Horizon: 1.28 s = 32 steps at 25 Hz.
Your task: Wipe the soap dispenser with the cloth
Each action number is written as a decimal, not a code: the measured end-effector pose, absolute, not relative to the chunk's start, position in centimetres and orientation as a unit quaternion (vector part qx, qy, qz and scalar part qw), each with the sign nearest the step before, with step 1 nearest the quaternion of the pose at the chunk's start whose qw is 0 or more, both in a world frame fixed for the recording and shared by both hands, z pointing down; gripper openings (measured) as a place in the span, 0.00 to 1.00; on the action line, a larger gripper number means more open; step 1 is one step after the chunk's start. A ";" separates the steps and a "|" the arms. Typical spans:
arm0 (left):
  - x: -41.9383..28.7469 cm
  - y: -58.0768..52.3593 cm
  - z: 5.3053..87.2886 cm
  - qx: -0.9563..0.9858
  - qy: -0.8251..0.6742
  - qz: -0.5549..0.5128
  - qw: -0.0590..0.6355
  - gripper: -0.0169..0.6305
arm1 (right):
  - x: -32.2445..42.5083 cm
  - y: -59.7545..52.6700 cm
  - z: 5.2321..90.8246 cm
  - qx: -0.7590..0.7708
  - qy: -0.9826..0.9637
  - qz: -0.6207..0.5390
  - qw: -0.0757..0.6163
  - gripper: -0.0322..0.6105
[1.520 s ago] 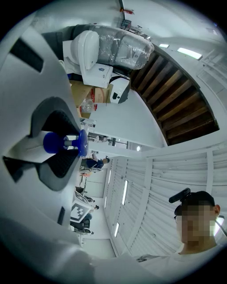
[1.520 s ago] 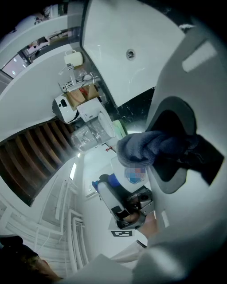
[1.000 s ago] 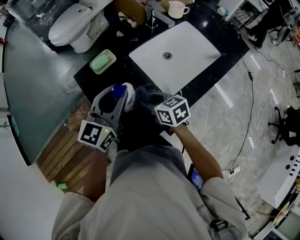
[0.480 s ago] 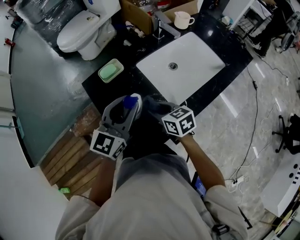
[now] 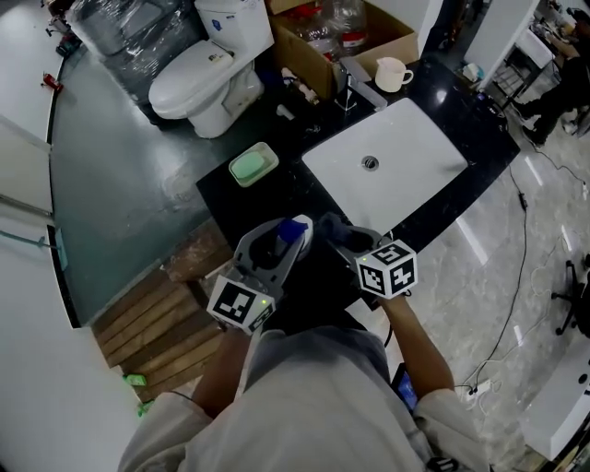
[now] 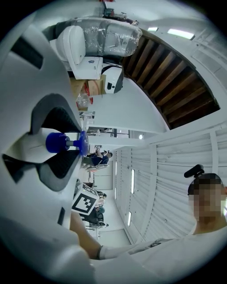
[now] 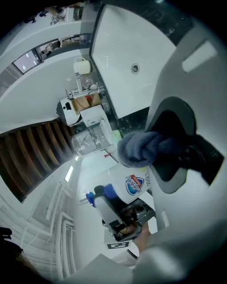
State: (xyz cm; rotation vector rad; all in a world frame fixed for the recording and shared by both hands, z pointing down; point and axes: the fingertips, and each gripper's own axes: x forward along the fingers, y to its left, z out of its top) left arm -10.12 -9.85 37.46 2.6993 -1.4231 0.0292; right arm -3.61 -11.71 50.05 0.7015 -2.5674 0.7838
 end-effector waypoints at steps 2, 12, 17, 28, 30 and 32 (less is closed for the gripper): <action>-10.3 -9.8 37.4 0.883 -0.467 0.010 0.044 0.20 | -3.5 -12.0 49.5 0.252 -0.911 0.274 0.176 0.24; -10.7 -9.6 37.4 0.884 -0.463 0.005 0.053 0.25 | -3.5 -12.5 47.5 0.261 -0.917 0.257 0.157 0.24; -11.0 -9.4 38.1 0.885 -0.463 0.006 0.051 0.25 | -3.6 -12.2 47.0 0.260 -0.919 0.252 0.153 0.24; -11.2 -8.1 37.4 0.886 -0.461 0.006 0.051 0.26 | -3.7 -11.7 45.0 0.259 -0.927 0.238 0.133 0.24; -11.3 -7.9 37.2 0.885 -0.463 0.002 0.052 0.26 | -3.6 -11.5 44.2 0.259 -0.929 0.232 0.125 0.24; -11.3 -7.6 37.0 0.885 -0.463 0.002 0.055 0.26 | -3.5 -11.3 43.4 0.260 -0.932 0.225 0.115 0.24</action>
